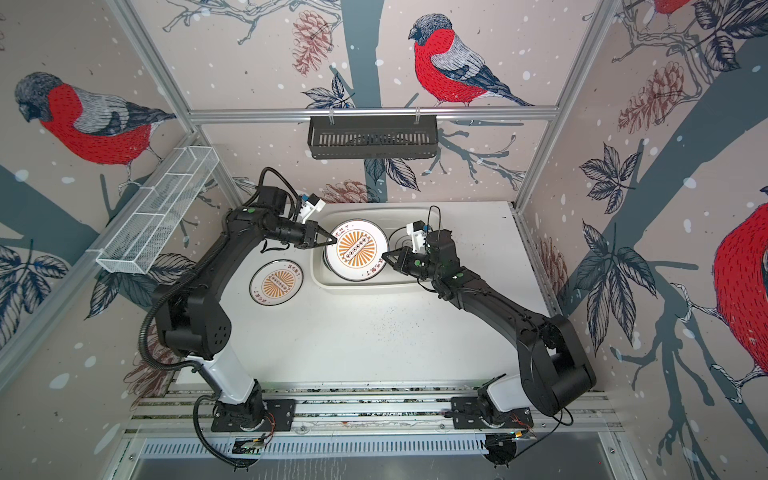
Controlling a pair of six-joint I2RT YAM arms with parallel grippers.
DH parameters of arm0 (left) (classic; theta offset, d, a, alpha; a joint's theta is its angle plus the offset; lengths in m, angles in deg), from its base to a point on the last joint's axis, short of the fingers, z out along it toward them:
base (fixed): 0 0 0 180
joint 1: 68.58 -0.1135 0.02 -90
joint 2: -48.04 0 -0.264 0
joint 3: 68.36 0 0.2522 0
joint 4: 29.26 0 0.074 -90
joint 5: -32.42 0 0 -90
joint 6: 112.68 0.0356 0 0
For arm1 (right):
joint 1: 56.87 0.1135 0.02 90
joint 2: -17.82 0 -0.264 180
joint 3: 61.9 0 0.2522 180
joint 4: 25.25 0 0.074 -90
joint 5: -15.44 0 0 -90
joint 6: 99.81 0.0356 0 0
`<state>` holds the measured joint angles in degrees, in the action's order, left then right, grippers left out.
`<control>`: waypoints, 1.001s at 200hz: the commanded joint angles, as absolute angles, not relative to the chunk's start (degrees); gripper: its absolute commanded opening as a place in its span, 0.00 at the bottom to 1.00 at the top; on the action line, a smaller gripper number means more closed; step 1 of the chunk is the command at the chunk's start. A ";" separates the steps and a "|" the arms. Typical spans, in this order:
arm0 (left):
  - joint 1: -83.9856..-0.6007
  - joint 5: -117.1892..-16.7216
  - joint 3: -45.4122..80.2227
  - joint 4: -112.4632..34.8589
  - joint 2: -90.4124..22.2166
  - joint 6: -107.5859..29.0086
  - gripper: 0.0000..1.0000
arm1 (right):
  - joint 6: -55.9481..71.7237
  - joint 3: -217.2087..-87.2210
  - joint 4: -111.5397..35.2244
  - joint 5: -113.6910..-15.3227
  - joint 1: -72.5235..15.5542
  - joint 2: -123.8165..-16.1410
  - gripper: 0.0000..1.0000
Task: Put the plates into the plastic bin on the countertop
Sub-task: 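Grasp the sunburst plate's top edge with the left gripper while the right gripper holds it, then open and withdraw the right gripper while the left gripper lowers the plate into the bin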
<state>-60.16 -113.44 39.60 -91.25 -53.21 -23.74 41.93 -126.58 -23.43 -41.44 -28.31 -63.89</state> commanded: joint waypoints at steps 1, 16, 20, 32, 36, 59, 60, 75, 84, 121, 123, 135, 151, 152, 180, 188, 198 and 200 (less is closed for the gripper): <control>-59.97 -118.65 39.63 -89.87 -52.40 -26.02 0.02 | 40.69 -126.55 -21.78 -41.58 -28.23 -63.83 0.11; -59.97 -118.58 39.62 -89.84 -52.10 -26.11 0.00 | 40.54 -126.64 -22.10 -41.92 -28.30 -63.76 0.19; -59.97 -118.58 39.67 -89.78 -52.15 -26.11 0.00 | 40.54 -126.72 -22.16 -41.96 -28.29 -63.80 0.20; -59.97 -118.58 39.63 -89.81 -51.94 -26.07 0.00 | 40.46 -126.77 -22.22 -42.10 -28.41 -63.74 0.26; -59.97 -118.58 39.70 -89.86 -51.84 -26.02 0.00 | 40.46 -126.77 -22.35 -42.19 -28.55 -63.74 0.28; -59.97 -118.72 40.14 -90.08 -51.78 -25.72 0.00 | 40.46 -126.73 -22.83 -43.17 -29.24 -63.15 0.42; -60.01 -118.70 40.19 -90.15 -51.79 -25.70 0.00 | 40.51 -126.69 -22.79 -43.26 -29.34 -63.10 0.42; -59.97 -118.06 41.67 -91.22 -52.26 -24.79 0.00 | 40.66 -126.30 -23.13 -43.97 -30.31 -61.59 0.47; -59.97 -117.15 42.99 -92.21 -52.96 -24.08 0.00 | 40.73 -126.00 -23.52 -44.36 -31.21 -60.29 0.49; -60.04 -115.16 48.68 -95.48 -56.87 -20.92 0.00 | 39.29 -124.55 -28.84 -45.74 -36.34 -51.64 0.51; -59.99 -114.96 49.01 -95.51 -57.13 -20.92 0.00 | 39.14 -124.53 -29.35 -45.75 -36.62 -51.20 0.51; -59.88 -114.72 50.11 -94.74 -58.53 -21.90 0.00 | 38.22 -124.12 -32.16 -45.89 -38.37 -48.62 0.51; -59.55 -113.75 52.23 -94.16 -60.32 -22.43 0.00 | 37.09 -123.03 -36.08 -45.98 -40.73 -44.73 0.51; -59.49 -113.66 52.34 -94.08 -60.41 -22.47 0.00 | 37.02 -122.90 -36.18 -45.99 -40.89 -44.56 0.51; -58.59 -111.06 53.61 -89.35 -62.31 -26.45 0.00 | 36.85 -118.40 -40.65 -46.80 -44.12 -36.45 0.52; -58.40 -110.45 53.41 -87.26 -62.80 -28.58 0.00 | 37.05 -116.87 -41.71 -47.22 -44.68 -33.96 0.52; -58.26 -110.05 53.17 -84.52 -63.53 -31.04 0.00 | 37.53 -115.15 -43.04 -47.56 -45.19 -31.15 0.52; -58.22 -109.90 53.12 -83.96 -63.68 -31.56 0.00 | 37.60 -114.82 -43.33 -47.57 -45.29 -30.65 0.52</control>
<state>-58.58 -110.86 53.00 -91.14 -62.41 -25.62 38.00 -117.64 -38.28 -46.20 -44.35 -35.15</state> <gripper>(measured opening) 0.081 0.524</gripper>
